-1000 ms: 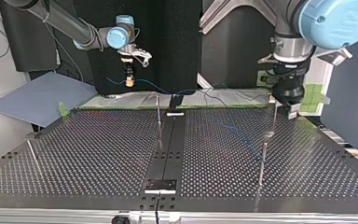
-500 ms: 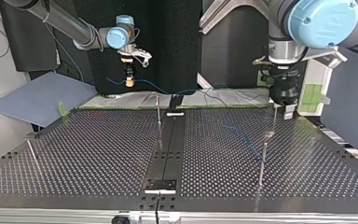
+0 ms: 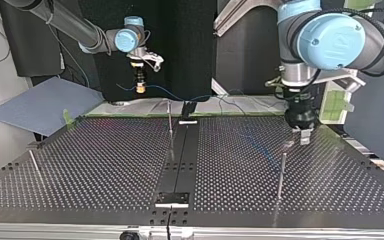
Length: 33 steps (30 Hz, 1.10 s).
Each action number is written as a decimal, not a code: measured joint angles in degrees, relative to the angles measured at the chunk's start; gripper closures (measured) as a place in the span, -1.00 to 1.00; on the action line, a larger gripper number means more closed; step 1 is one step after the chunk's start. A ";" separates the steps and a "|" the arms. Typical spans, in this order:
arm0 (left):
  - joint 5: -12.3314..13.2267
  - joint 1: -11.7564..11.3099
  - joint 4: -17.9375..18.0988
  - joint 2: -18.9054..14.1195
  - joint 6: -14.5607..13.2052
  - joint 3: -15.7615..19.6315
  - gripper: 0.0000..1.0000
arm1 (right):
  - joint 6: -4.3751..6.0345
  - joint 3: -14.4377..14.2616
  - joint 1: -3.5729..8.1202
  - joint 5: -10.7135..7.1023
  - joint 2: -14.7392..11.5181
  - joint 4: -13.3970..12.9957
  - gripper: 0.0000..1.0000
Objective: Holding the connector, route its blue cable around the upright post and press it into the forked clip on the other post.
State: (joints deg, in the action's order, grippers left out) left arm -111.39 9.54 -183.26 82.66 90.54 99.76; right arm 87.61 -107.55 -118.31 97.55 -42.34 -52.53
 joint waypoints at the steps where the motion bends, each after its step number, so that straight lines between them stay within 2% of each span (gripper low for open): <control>1: 0.58 0.07 0.68 0.11 -0.24 -0.18 -1.00 | 0.09 0.00 -0.05 -0.36 0.00 -0.01 1.00; 9: 3.38 1.17 4.71 2.43 -1.64 -0.50 -1.00 | 0.45 -0.01 -0.05 -1.10 0.00 -0.22 1.00; 19: 3.34 3.67 9.91 7.05 -3.62 -0.51 -1.00 | 0.47 -0.03 -0.03 -1.13 0.00 -0.32 1.00; 33: 3.45 4.72 16.88 8.59 -4.32 -0.79 -1.00 | 0.47 -0.01 -0.04 -1.13 0.01 -0.22 1.00</control>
State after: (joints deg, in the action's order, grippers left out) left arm -107.94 14.25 -166.38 91.25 86.22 98.97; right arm 88.08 -107.56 -118.34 96.42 -42.33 -52.75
